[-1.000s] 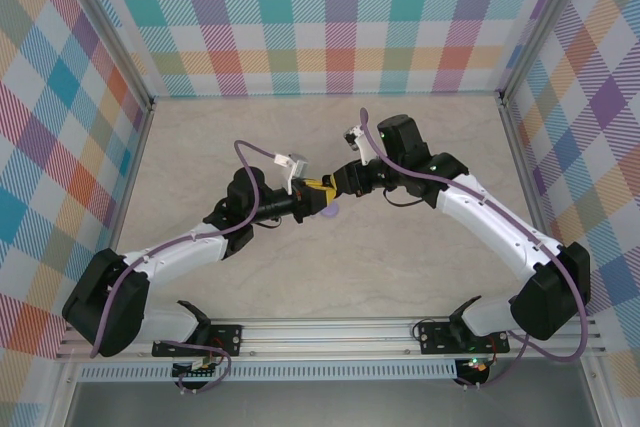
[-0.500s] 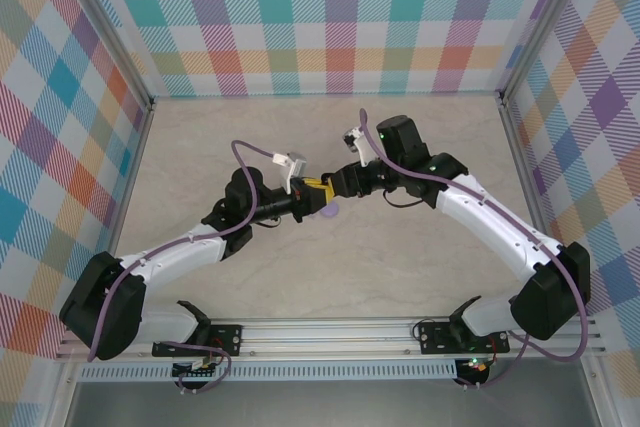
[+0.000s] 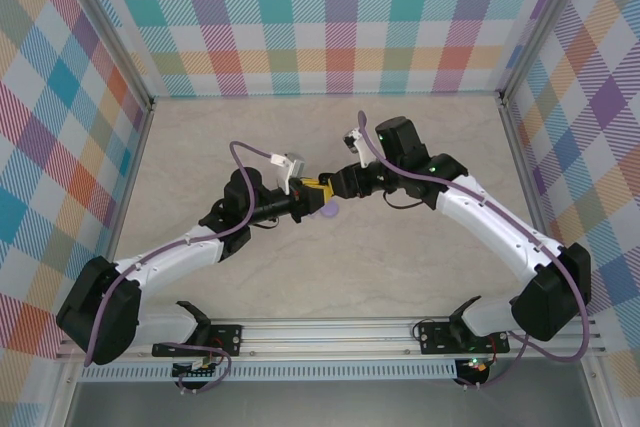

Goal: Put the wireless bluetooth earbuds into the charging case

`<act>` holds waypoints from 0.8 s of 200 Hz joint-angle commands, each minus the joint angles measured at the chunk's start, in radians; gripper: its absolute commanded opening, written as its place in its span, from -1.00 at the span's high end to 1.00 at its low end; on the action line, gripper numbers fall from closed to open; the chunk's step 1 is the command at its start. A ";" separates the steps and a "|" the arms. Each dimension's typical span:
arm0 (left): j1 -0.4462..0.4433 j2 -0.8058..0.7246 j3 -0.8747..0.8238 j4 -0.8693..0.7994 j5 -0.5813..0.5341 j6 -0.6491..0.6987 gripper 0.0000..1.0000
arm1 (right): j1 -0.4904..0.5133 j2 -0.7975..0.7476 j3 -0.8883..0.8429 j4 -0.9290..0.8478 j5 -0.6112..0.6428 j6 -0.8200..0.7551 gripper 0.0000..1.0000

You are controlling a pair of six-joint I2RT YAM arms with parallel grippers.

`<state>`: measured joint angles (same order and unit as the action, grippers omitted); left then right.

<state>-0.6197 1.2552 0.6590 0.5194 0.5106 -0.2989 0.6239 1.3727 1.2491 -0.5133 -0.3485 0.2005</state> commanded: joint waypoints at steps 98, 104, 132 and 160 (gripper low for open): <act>-0.010 -0.063 -0.003 0.002 -0.031 0.041 0.91 | 0.007 -0.050 0.018 -0.059 0.100 -0.019 0.11; -0.010 -0.063 -0.004 0.002 -0.031 0.043 0.92 | 0.005 -0.051 0.018 -0.060 0.106 -0.018 0.11; -0.010 -0.068 -0.003 -0.009 -0.027 0.055 0.92 | 0.005 -0.058 0.014 -0.056 0.140 -0.001 0.11; -0.010 -0.078 -0.006 -0.013 -0.023 0.066 0.92 | -0.017 -0.069 -0.005 -0.038 0.174 0.038 0.17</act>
<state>-0.6197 1.2098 0.6586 0.4957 0.4774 -0.2638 0.6220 1.3354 1.2491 -0.5617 -0.2111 0.2050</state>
